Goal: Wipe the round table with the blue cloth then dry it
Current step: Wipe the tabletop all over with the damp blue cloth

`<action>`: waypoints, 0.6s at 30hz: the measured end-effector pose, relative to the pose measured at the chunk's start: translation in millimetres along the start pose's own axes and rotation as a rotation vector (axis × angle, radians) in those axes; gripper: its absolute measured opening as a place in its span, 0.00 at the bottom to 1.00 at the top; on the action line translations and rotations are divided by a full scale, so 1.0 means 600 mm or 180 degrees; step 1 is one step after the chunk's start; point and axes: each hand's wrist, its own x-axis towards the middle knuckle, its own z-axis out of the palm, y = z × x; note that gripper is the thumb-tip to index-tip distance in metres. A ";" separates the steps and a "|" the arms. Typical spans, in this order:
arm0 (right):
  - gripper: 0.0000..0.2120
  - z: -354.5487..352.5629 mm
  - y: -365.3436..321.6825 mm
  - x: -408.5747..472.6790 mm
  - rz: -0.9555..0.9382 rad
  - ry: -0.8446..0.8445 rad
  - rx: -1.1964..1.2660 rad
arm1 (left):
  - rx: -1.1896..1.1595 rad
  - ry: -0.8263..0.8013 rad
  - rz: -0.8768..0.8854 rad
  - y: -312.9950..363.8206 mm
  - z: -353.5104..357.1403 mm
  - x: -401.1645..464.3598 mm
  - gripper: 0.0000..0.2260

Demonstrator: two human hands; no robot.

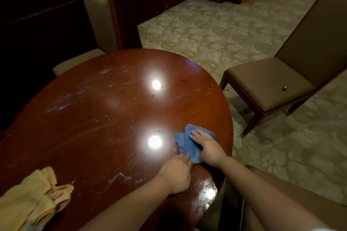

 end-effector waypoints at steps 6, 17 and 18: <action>0.33 0.005 0.023 -0.012 -0.0271 0.0155 -0.0185 | 0.0214 -0.0128 -0.0029 -0.013 -0.001 -0.024 0.26; 0.29 0.060 -0.022 -0.012 -0.0807 -0.0209 -0.1325 | 0.0244 -0.0410 -0.0285 -0.009 -0.011 -0.067 0.22; 0.30 0.053 -0.024 -0.014 -0.0687 -0.0093 -0.1304 | 0.0231 -0.0431 -0.0298 -0.009 -0.007 -0.070 0.24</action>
